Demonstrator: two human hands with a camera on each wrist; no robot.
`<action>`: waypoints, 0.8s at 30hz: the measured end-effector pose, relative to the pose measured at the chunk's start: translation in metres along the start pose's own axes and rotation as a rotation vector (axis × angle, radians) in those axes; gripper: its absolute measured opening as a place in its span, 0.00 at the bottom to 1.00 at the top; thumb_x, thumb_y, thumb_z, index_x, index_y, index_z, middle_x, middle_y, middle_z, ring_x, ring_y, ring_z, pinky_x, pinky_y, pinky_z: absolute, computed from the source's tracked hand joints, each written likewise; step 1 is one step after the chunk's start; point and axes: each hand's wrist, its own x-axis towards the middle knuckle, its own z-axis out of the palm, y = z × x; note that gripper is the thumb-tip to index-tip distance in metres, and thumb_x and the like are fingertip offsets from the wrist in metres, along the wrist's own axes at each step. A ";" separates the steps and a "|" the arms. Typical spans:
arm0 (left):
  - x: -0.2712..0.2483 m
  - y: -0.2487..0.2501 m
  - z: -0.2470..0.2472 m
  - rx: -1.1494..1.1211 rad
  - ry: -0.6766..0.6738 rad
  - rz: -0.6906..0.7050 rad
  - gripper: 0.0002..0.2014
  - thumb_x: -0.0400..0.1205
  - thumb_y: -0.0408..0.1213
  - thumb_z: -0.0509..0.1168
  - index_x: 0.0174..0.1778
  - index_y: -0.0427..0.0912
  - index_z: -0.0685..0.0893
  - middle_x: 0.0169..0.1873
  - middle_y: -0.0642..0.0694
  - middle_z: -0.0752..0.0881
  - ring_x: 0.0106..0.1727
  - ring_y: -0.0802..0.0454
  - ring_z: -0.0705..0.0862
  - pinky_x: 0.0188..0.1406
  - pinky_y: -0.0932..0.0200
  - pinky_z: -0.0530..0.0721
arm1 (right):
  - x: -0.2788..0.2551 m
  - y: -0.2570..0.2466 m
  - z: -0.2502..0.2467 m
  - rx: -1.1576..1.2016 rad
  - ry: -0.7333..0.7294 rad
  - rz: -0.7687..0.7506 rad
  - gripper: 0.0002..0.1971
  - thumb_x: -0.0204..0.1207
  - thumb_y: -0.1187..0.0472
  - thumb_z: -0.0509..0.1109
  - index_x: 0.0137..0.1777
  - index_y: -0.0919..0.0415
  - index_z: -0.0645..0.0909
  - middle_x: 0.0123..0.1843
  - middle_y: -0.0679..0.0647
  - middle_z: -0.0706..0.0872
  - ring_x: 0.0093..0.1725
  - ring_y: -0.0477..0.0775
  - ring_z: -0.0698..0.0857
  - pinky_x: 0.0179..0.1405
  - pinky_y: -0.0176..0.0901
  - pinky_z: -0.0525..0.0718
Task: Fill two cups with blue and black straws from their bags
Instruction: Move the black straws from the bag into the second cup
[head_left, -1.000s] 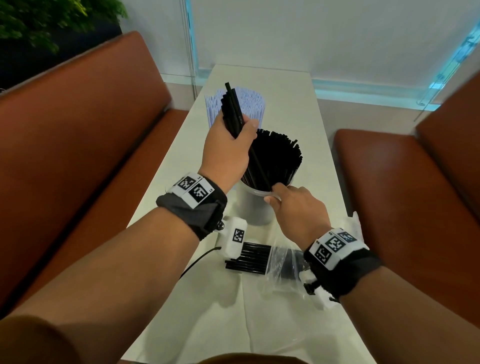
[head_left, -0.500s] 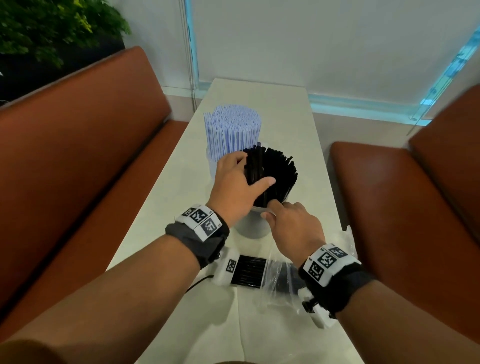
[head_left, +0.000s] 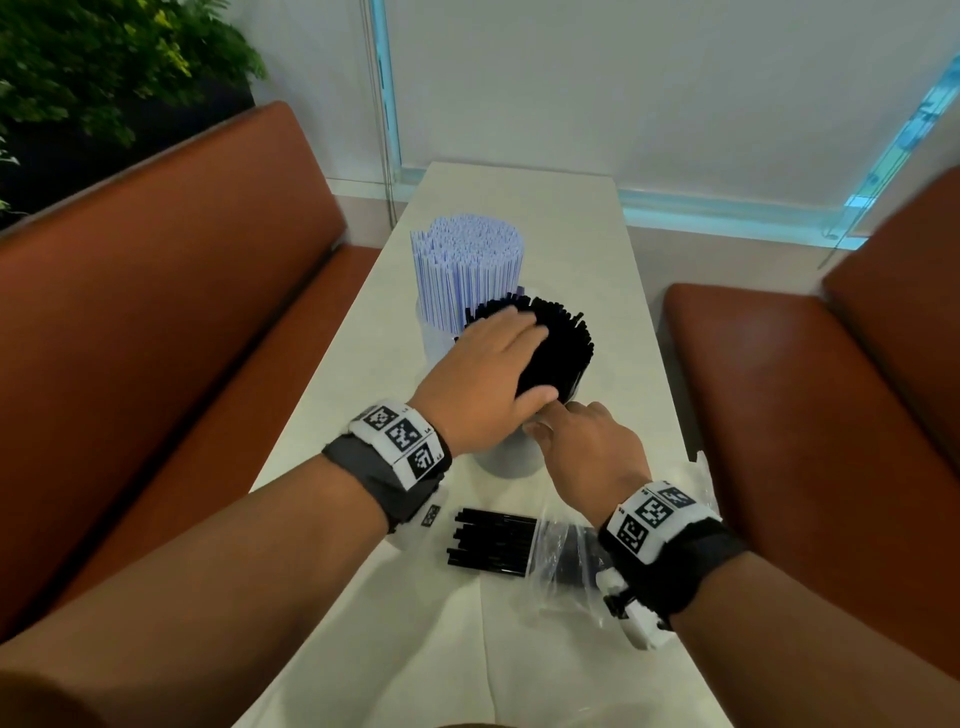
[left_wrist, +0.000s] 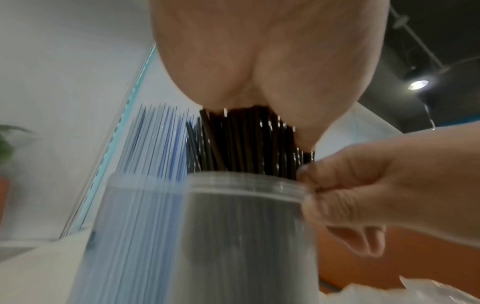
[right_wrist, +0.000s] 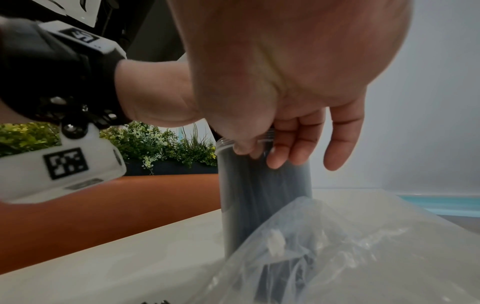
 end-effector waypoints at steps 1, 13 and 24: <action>0.002 0.000 -0.004 -0.052 0.091 -0.007 0.34 0.86 0.54 0.62 0.83 0.36 0.69 0.82 0.39 0.68 0.86 0.41 0.61 0.86 0.44 0.57 | 0.001 0.000 0.000 0.011 0.011 0.009 0.13 0.88 0.44 0.54 0.65 0.46 0.74 0.49 0.49 0.84 0.51 0.56 0.78 0.34 0.47 0.70; -0.025 0.001 -0.011 -0.237 0.273 -0.073 0.26 0.84 0.54 0.64 0.76 0.47 0.77 0.75 0.49 0.73 0.76 0.50 0.72 0.77 0.55 0.70 | -0.014 -0.002 -0.011 0.203 0.119 0.024 0.13 0.85 0.47 0.55 0.67 0.42 0.70 0.49 0.46 0.82 0.45 0.54 0.81 0.34 0.47 0.73; -0.102 0.012 0.085 -0.251 -0.439 -0.185 0.20 0.84 0.49 0.65 0.72 0.51 0.80 0.64 0.51 0.79 0.65 0.51 0.76 0.62 0.51 0.79 | -0.031 0.006 0.028 0.058 -0.380 0.476 0.30 0.72 0.31 0.65 0.57 0.57 0.68 0.36 0.45 0.75 0.36 0.53 0.79 0.30 0.47 0.70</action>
